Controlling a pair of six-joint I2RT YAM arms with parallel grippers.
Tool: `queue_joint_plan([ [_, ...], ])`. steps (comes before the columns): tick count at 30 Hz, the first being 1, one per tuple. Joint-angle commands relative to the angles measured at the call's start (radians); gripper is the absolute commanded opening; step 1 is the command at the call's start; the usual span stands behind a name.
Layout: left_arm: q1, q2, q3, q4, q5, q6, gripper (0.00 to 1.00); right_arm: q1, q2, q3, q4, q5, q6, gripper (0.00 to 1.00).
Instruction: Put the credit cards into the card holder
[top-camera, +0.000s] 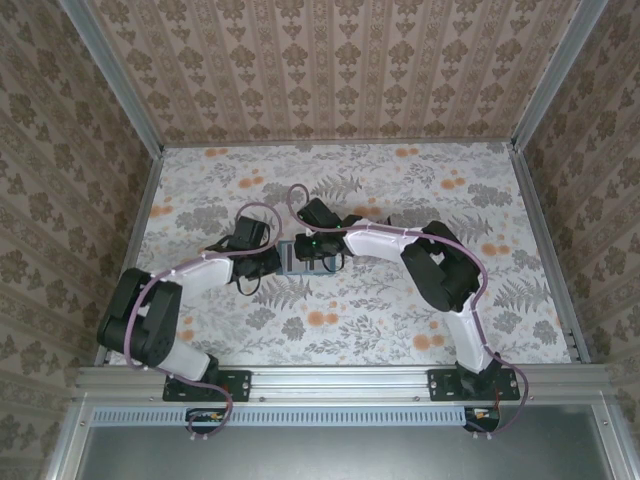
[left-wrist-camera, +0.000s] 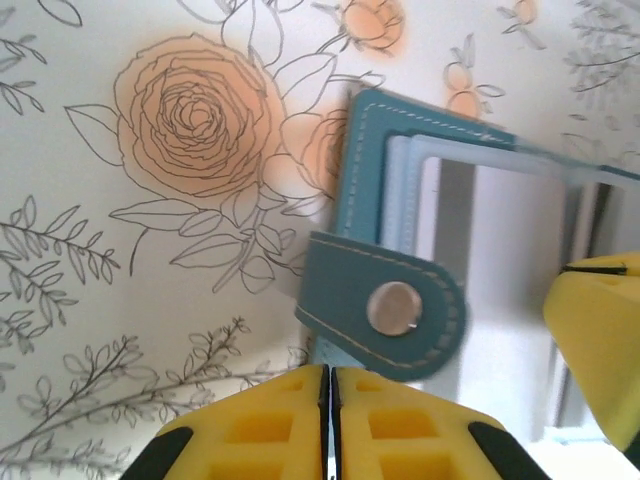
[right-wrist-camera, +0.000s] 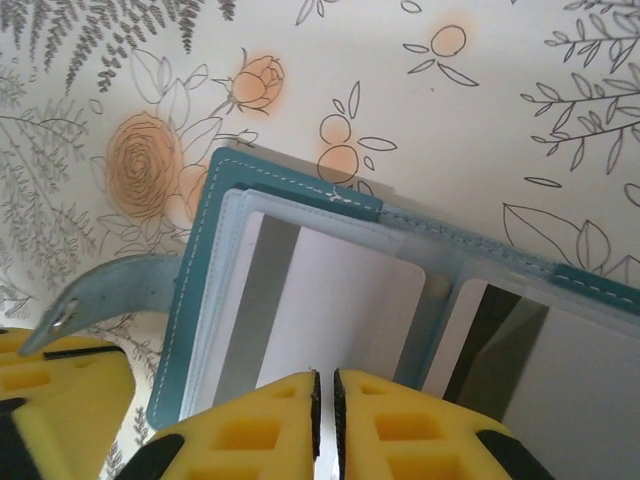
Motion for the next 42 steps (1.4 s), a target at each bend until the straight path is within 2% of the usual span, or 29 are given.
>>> queue_joint_plan([
  [1,0.028,-0.083,0.023,-0.064,0.006,0.026,0.13,0.006,-0.075,-0.008,-0.055,0.03,-0.067,0.18],
  [7,0.083,-0.117,0.044,-0.07,0.03,0.034,0.26,0.006,-0.079,-0.015,-0.056,0.003,-0.075,0.19],
  [16,0.082,-0.041,0.121,-0.086,0.078,0.065,0.37,0.01,-0.079,-0.036,-0.044,-0.013,-0.067,0.2],
  [27,0.06,0.109,0.239,-0.225,0.016,0.16,0.38,0.013,-0.088,-0.034,-0.047,-0.02,-0.071,0.21],
  [31,0.058,0.152,0.249,-0.201,0.05,0.156,0.37,0.023,-0.073,-0.022,-0.063,-0.024,-0.076,0.29],
  [35,0.057,0.18,0.254,-0.177,0.081,0.147,0.32,0.031,-0.064,-0.012,-0.068,-0.026,-0.075,0.38],
  [39,0.056,0.156,0.242,-0.167,0.08,0.143,0.1,0.038,-0.046,0.004,-0.083,-0.027,-0.078,0.42],
  [42,0.058,0.12,0.233,-0.17,0.077,0.144,0.0,0.038,-0.031,0.017,-0.093,-0.025,-0.078,0.45],
])
